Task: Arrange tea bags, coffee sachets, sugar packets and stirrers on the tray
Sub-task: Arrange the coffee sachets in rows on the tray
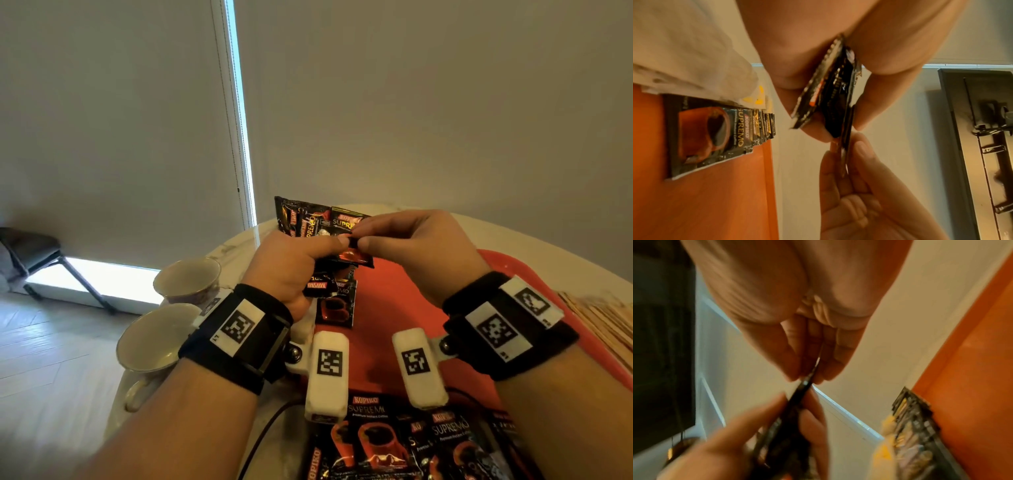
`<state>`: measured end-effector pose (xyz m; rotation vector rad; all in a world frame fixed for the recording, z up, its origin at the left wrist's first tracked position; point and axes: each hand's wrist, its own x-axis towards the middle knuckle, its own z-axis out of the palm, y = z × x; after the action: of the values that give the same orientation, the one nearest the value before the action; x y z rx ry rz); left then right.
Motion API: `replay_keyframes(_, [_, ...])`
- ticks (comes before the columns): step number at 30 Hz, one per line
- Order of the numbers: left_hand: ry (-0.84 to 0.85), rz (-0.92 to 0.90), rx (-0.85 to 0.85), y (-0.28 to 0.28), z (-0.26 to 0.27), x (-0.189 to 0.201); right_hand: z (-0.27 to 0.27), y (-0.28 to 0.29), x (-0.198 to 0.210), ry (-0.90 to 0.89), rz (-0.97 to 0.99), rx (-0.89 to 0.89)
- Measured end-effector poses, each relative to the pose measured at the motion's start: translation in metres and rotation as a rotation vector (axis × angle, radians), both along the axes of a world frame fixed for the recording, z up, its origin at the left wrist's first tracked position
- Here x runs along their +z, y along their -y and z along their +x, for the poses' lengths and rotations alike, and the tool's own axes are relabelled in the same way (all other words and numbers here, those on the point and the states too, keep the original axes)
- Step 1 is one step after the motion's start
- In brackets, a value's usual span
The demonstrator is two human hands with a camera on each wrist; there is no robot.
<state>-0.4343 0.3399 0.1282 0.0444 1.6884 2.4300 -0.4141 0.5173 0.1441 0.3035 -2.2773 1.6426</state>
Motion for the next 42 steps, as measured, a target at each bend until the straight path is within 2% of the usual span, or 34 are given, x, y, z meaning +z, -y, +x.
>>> replay_keyframes(3, [-0.062,-0.03,-0.024,0.0,-0.001,-0.002,0.0,-0.001,0.005,0.078,-0.293,0.035])
replay_keyframes(5, [-0.116,-0.06,-0.051,0.001,-0.002,-0.002,0.0,-0.001,0.008,0.096,-0.423,0.051])
replay_keyframes(10, [-0.158,-0.093,-0.082,0.002,0.0,-0.001,0.004,-0.002,0.014,0.338,-0.535,0.058])
replay_keyframes(12, [-0.151,-0.094,-0.069,0.003,0.0,-0.001,0.003,-0.004,0.014,0.375,-0.557,0.014])
replay_keyframes(17, [-0.109,-0.08,-0.03,0.004,-0.003,0.0,0.004,-0.001,0.011,0.384,-0.455,0.034])
replay_keyframes(21, [-0.004,-0.001,0.054,0.004,-0.002,0.004,0.003,0.002,0.007,0.439,-0.503,0.002])
replay_keyframes(24, [0.036,0.06,0.187,0.009,-0.006,0.008,0.001,-0.002,-0.007,0.554,-0.563,-0.079])
replay_keyframes(27, [0.01,0.061,0.26,0.016,-0.009,0.011,0.002,-0.004,-0.024,0.732,-0.489,-0.127])
replay_keyframes(30, [0.01,0.046,0.259,0.018,-0.008,0.011,0.005,-0.003,-0.037,0.834,-0.356,-0.129])
replay_keyframes(33, [0.028,0.04,0.259,0.016,-0.009,0.008,0.004,0.0,-0.04,0.845,-0.221,-0.131])
replay_keyframes(42, [0.043,0.065,0.247,0.016,-0.013,0.004,-0.001,0.017,-0.033,0.857,-0.096,-0.134])
